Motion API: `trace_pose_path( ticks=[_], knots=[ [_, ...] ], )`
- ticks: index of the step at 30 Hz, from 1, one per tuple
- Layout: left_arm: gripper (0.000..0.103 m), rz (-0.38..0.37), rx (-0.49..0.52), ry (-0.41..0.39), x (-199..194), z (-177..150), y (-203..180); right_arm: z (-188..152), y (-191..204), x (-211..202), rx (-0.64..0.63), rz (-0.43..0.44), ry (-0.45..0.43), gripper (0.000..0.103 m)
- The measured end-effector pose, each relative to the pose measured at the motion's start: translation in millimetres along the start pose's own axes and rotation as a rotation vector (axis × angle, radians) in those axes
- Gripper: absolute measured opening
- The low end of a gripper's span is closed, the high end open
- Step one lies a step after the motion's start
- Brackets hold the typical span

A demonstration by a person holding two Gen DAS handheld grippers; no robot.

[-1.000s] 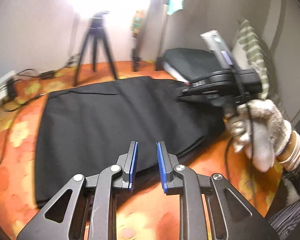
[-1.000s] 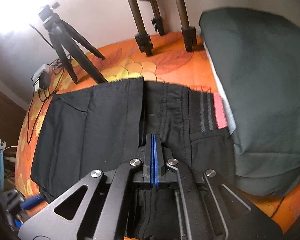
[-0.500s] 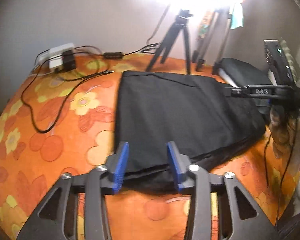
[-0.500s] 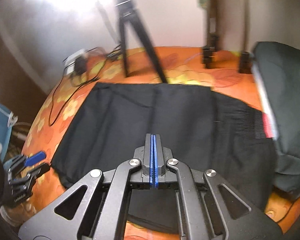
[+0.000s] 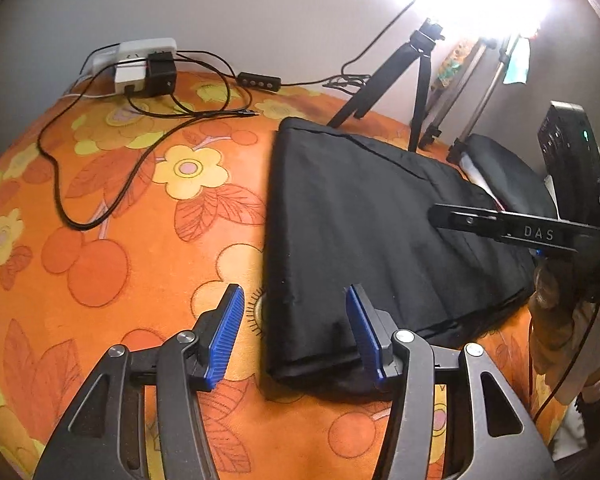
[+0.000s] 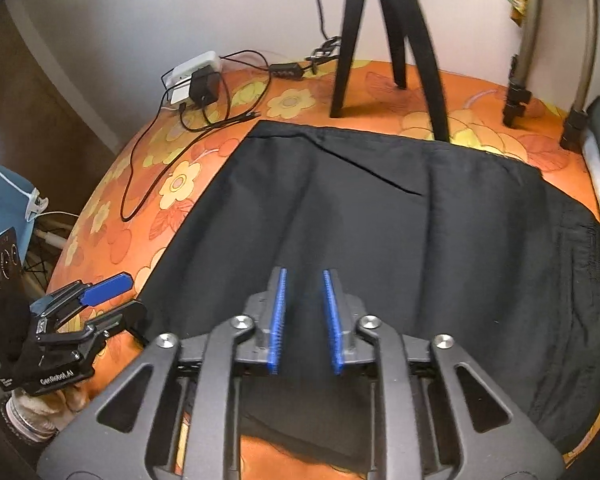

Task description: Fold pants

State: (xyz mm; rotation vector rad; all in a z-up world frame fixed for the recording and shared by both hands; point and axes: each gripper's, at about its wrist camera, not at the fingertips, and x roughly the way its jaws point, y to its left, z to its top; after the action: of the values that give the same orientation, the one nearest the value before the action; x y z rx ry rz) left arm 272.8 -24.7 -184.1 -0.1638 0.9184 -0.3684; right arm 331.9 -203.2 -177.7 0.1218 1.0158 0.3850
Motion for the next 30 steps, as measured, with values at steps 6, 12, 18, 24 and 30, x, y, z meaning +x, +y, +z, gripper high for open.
trace_pose_path(
  ticks=[6, 12, 18, 24, 30],
  knots=[
    [0.052, 0.004, 0.038, 0.010, 9, -4, -5, 8, 19, 15, -0.001, 0.026, 0.028, 0.023],
    [0.052, -0.010, 0.049, 0.007, 13, -6, -7, 24, 47, 26, -0.042, 0.011, 0.032, 0.040],
    [0.052, -0.030, 0.042, -0.001, 12, -6, -4, 39, 65, 34, -0.053, 0.014, 0.052, 0.041],
    [0.047, -0.057, 0.040, -0.001, 9, -4, -2, 51, 62, 56, -0.005, -0.027, 0.097, 0.041],
    [0.035, -0.082, 0.020, -0.001, 9, -4, 0, 56, 55, 81, 0.035, -0.025, 0.162, 0.041]
  ],
)
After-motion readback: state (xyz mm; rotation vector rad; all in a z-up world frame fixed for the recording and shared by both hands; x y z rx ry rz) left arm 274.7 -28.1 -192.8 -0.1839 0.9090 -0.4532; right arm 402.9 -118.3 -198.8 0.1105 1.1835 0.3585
